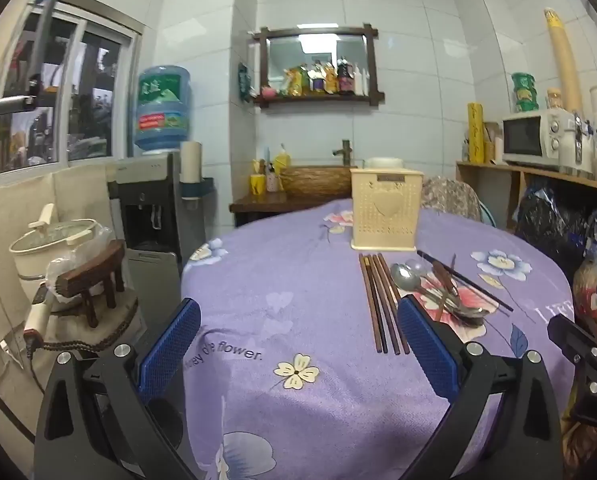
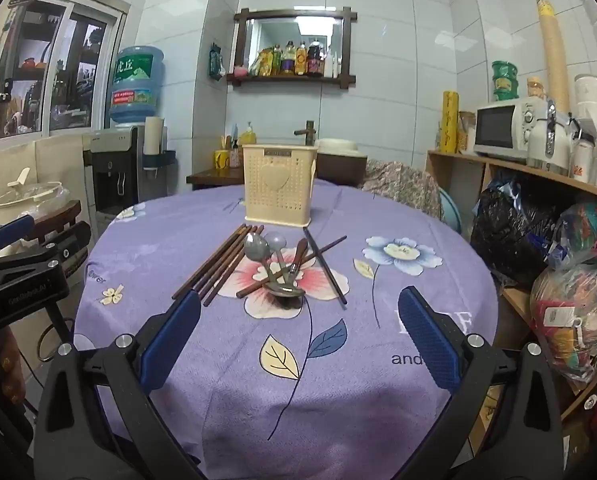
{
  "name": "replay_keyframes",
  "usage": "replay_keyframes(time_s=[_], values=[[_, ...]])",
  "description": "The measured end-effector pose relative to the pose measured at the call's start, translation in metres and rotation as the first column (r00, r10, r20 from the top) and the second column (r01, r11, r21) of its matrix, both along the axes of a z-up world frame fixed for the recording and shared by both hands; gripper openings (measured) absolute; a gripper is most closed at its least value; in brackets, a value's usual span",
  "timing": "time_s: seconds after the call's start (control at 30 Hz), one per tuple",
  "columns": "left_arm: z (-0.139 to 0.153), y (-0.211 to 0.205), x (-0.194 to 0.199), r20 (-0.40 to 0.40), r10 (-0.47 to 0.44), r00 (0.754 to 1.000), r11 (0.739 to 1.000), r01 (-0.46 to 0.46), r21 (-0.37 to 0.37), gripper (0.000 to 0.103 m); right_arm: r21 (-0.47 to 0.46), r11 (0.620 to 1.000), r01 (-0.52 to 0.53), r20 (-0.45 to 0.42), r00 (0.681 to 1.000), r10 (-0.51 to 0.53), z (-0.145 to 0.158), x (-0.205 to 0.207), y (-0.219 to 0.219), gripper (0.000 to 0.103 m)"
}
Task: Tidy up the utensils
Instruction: 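Move both grippers open toward the pile of chopsticks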
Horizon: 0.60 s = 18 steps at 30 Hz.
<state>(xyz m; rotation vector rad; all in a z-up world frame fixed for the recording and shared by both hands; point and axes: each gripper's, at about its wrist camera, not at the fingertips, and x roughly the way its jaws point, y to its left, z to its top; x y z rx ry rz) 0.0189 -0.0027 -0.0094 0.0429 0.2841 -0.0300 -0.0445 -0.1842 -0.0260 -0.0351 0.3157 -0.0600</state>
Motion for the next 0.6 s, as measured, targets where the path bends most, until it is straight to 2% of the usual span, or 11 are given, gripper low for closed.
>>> replay_keyframes(time_s=[0.13,0.2,0.3,0.37,0.43,0.53,0.6], values=[[-0.004,0.006,0.037,-0.122,-0.045,0.992,0.998,0.040,-0.044,0.098,-0.012,1.000,0.024,-0.070,0.997,-0.024,-0.004,0.035,-0.014,0.098],[-0.007,0.006,0.057,-0.178,-0.068,0.982,0.997,0.061,-0.046,0.098,-0.007,1.000,0.020,-0.077,0.997,-0.020,-0.003,0.046,-0.017,0.098],[-0.011,0.009,0.092,-0.280,-0.126,0.952,0.991,0.106,-0.085,0.098,0.017,1.000,-0.013,-0.102,0.995,0.015,-0.001,0.068,-0.029,0.098],[-0.012,0.012,0.106,-0.310,-0.148,0.939,0.986,0.117,-0.115,0.098,0.012,0.999,-0.032,-0.144,0.989,0.034,-0.004,0.084,-0.031,0.098],[-0.011,0.010,0.121,-0.325,-0.156,0.933,0.986,0.129,-0.101,0.098,0.004,0.999,-0.034,-0.169,0.985,0.035,-0.005,0.100,-0.035,0.098],[-0.008,0.001,0.140,-0.329,-0.159,0.931,0.987,0.152,-0.046,0.098,0.045,0.997,-0.063,-0.208,0.976,0.071,-0.005,0.124,-0.043,0.095],[-0.008,-0.005,0.156,-0.363,-0.180,0.914,0.983,0.184,-0.026,0.098,0.083,0.994,-0.065,-0.230,0.970,0.083,-0.006,0.139,-0.048,0.095]])
